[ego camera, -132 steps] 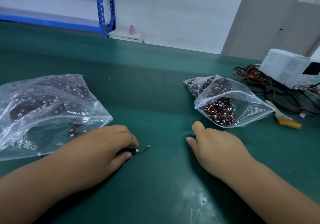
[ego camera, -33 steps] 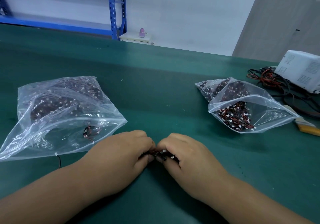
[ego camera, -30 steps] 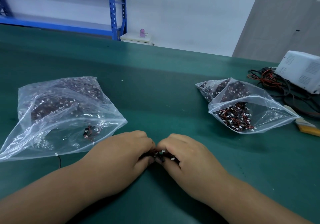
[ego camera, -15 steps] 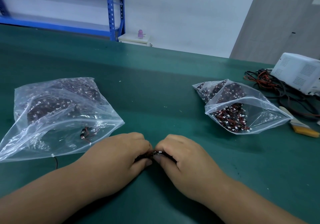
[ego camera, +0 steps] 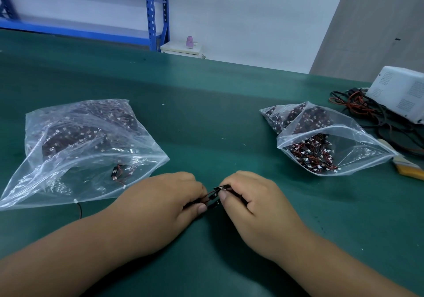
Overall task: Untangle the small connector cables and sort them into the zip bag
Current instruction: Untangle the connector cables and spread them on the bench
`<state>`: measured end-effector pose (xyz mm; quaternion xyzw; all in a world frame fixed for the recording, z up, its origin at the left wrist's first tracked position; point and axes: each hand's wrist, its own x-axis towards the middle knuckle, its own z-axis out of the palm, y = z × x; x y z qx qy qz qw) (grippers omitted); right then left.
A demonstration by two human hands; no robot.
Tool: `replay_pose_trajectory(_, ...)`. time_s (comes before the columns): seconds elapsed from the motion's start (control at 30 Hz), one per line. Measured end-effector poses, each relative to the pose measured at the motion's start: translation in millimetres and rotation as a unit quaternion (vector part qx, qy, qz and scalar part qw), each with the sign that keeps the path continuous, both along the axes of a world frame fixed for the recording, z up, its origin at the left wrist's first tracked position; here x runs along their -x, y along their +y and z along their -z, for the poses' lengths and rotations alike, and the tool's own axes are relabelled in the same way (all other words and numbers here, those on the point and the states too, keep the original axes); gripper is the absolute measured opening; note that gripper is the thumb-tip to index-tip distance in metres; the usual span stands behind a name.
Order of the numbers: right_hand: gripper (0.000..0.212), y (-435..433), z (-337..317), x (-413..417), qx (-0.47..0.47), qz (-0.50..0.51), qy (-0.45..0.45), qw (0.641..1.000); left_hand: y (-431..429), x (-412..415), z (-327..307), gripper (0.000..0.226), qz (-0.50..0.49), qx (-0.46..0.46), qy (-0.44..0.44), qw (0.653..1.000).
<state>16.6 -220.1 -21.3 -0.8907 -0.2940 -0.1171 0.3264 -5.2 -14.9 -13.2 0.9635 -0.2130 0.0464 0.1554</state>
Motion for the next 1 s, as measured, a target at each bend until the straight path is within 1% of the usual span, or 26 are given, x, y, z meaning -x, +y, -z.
replay_pose_trajectory(0.23,0.021,-1.3,4.2,-3.4,-0.006,0.026,0.001,1.000,0.2,0.8,-2.1,0.028,-0.001,0.001,0.006,1.000)
replay_pose_trajectory(0.5,0.029,-1.2,4.4,-4.7,-0.008,0.005,0.006,1.000,0.3,1.6,-2.0,0.027,-0.006,-0.001,0.006,1.000)
replay_pose_trajectory(0.57,0.027,-1.3,4.1,-4.7,-0.013,0.005,0.007,1.000,0.2,1.1,-2.2,0.028,-0.005,-0.001,0.008,1.000)
replay_pose_trajectory(0.7,0.013,-1.2,5.2,-4.5,-0.009,0.017,0.012,1.000,0.0,1.0,-2.3,0.028,-0.007,0.003,0.008,1.000)
replay_pose_trajectory(0.87,0.013,-0.8,6.5,-4.8,0.003,0.041,0.011,0.999,0.1,0.1,-1.1,0.029,-0.018,0.019,0.009,1.000)
replay_pose_trajectory(1.0,0.009,-0.9,7.0,-6.0,-0.021,0.066,0.026,0.997,0.9,-1.0,0.5,0.032,-0.028,0.038,0.011,0.999)
